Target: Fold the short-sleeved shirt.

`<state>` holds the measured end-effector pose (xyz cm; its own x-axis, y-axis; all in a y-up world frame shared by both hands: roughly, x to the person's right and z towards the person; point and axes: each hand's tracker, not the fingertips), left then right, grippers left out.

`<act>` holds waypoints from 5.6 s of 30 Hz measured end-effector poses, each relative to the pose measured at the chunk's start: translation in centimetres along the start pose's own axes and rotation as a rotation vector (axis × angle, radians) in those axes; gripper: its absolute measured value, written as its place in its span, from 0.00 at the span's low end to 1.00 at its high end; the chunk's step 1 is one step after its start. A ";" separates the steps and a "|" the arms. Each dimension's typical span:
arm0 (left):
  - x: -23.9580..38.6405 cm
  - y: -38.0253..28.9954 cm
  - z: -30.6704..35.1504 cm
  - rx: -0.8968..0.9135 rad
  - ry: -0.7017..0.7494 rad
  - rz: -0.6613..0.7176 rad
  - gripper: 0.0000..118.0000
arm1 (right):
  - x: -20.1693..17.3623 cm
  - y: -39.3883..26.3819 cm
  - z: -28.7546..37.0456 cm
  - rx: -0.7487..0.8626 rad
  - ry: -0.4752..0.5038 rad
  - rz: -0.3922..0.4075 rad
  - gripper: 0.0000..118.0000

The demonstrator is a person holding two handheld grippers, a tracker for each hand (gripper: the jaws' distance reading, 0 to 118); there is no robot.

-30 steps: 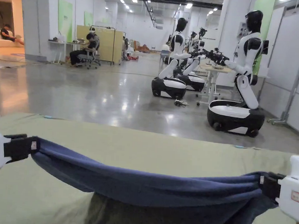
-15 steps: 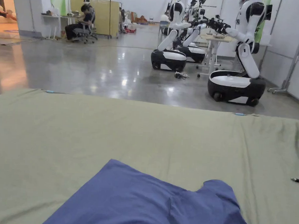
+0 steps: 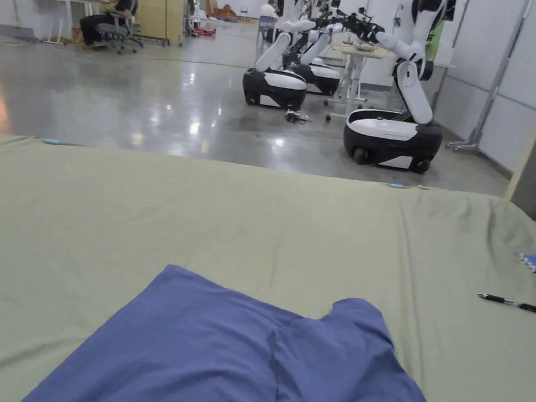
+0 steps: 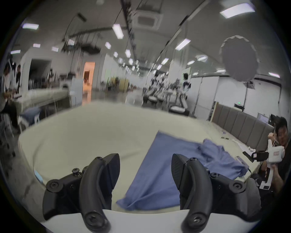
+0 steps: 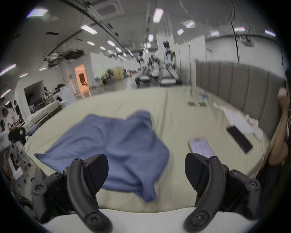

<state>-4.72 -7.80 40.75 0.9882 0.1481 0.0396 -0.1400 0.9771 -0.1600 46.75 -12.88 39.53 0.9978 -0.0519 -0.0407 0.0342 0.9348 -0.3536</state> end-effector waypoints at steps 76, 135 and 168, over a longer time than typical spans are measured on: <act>-3.8 -13.7 -9.5 -0.693 0.095 -0.106 0.14 | 8.0 -0.2 -28.0 -0.646 0.037 -0.096 0.48; 1.0 26.3 -31.2 0.028 0.019 -0.105 0.05 | 3.8 38.6 -23.0 0.216 -0.148 -0.022 0.03; 4.3 34.1 -38.9 0.079 0.122 -0.138 0.05 | 3.6 51.0 -26.5 0.325 -0.260 0.023 0.03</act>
<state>-2.84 20.24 -2.92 0.9979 -0.0030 -0.0651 -0.0025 0.9965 -0.0835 50.62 25.28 -3.36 0.9781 0.0220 0.2070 -0.0139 0.9991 -0.0405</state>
